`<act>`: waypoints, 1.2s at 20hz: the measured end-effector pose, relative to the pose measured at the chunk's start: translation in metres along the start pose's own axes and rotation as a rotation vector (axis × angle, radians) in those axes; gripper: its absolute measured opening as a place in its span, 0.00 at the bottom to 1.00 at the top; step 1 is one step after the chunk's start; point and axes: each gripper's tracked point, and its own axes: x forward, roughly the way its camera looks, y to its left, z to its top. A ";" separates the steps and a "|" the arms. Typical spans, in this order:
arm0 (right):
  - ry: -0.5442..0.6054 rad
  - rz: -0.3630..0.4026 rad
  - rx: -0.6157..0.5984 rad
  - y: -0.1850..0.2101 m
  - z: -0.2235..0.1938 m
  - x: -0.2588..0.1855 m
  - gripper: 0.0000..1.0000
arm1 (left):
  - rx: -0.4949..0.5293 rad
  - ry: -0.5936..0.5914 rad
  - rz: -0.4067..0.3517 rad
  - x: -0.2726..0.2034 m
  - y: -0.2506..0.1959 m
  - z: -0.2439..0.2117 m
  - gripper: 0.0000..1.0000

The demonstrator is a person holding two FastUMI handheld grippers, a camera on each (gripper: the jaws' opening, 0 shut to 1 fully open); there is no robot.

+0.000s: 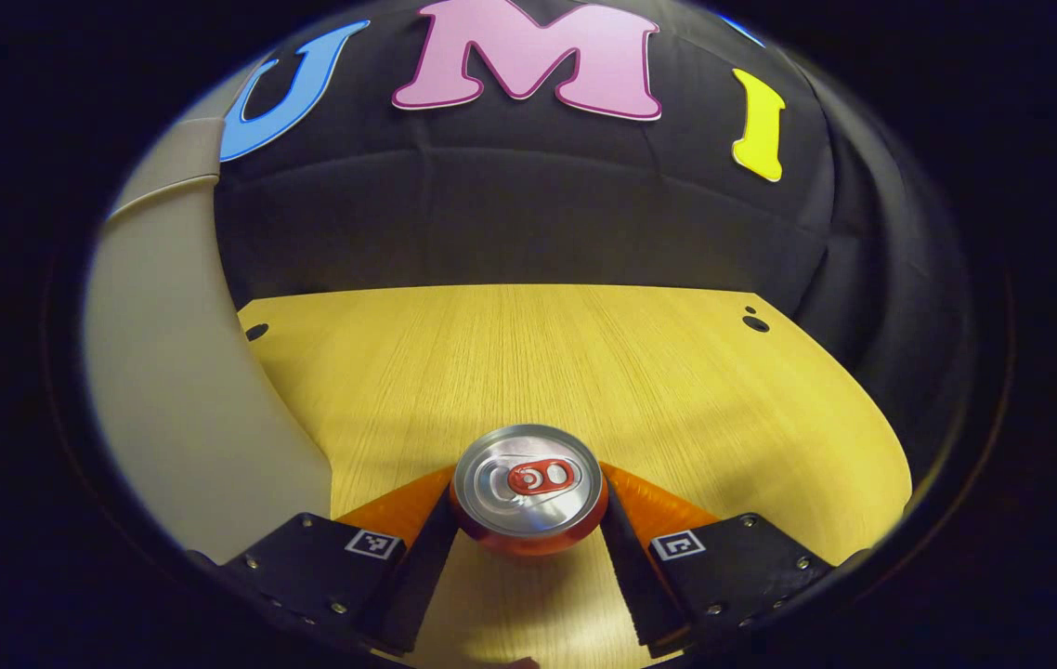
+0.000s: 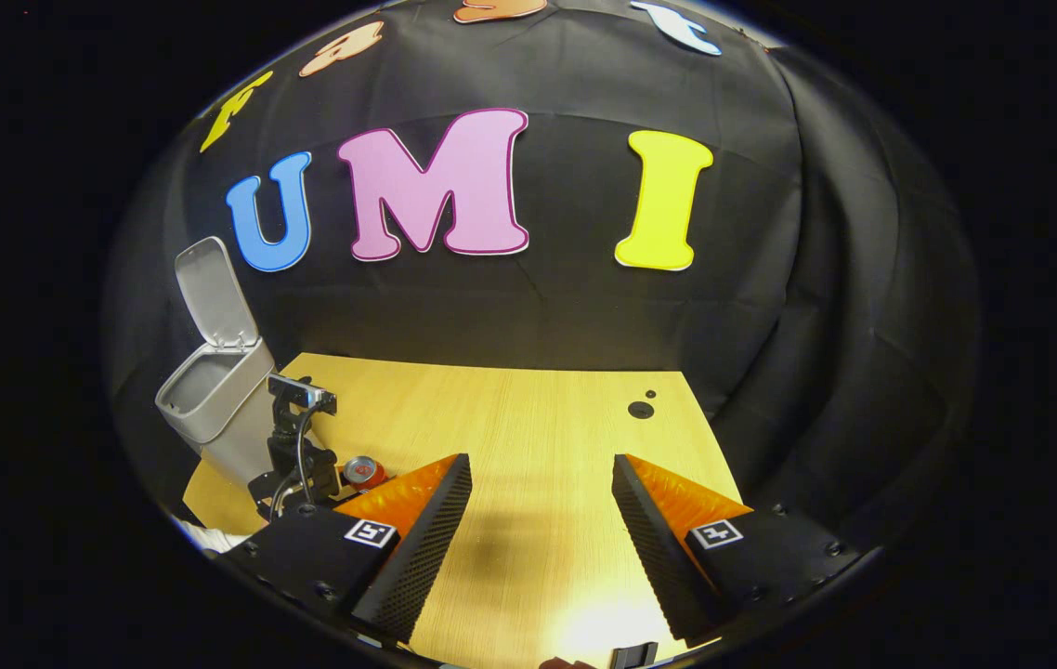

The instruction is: Press the lid of the desktop garbage bin to open it, pick up the crumpled paper on the desktop and throw it into the bin, then pick up the pop can on the desktop and drop it into the bin, and finally close the garbage bin lid.

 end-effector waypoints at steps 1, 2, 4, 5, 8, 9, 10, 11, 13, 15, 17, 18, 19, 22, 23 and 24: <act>0.000 0.000 0.000 0.000 0.000 0.000 0.98 | -0.002 -0.005 -0.004 -0.003 -0.002 0.002 0.83; -0.001 0.002 0.001 0.000 0.000 -0.001 0.98 | 0.001 -0.014 -0.009 -0.007 -0.004 0.007 0.83; -0.007 0.003 0.005 0.001 0.001 -0.003 0.99 | 0.016 -0.040 -0.018 -0.020 -0.009 0.020 0.83; -0.012 0.004 0.006 0.001 0.002 -0.004 0.98 | 0.020 -0.072 -0.030 -0.030 -0.012 0.032 0.83; -0.027 0.013 0.012 0.007 0.006 -0.007 0.98 | 0.019 -0.167 -0.049 -0.069 -0.017 0.074 0.83; -0.034 0.017 0.014 0.010 0.007 -0.008 0.99 | 0.014 -0.190 -0.057 -0.083 -0.018 0.084 0.83; -0.042 0.021 0.017 0.012 0.010 -0.010 0.98 | 0.015 -0.209 -0.059 -0.099 -0.017 0.097 0.82; -0.050 0.023 0.018 0.015 0.013 -0.012 0.98 | 0.017 -0.237 -0.062 -0.112 -0.015 0.111 0.83; -0.067 0.028 0.019 0.021 0.017 -0.017 0.98 | 0.017 -0.283 -0.055 -0.139 -0.002 0.139 0.82; -0.085 0.033 0.020 0.028 0.022 -0.023 0.98 | -0.006 -0.299 -0.042 -0.158 0.015 0.161 0.82; -0.104 0.034 0.019 0.036 0.027 -0.030 0.98 | -0.056 -0.300 -0.019 -0.179 0.043 0.178 0.82; -0.114 0.036 0.017 0.040 0.029 -0.034 0.98 | -0.081 -0.305 -0.008 -0.191 0.057 0.188 0.82; -0.127 0.037 0.012 0.044 0.031 -0.039 0.98 | -0.103 -0.308 0.010 -0.204 0.073 0.196 0.82; -0.138 0.039 0.004 0.054 0.031 -0.045 0.98 | -0.142 -0.383 0.042 -0.244 0.114 0.234 0.82; -0.138 0.043 0.012 0.057 0.030 -0.047 0.98 | -0.144 -0.390 0.063 -0.251 0.130 0.239 0.82; -0.139 0.047 0.019 0.061 0.030 -0.048 0.98 | -0.142 -0.397 0.094 -0.258 0.147 0.241 0.82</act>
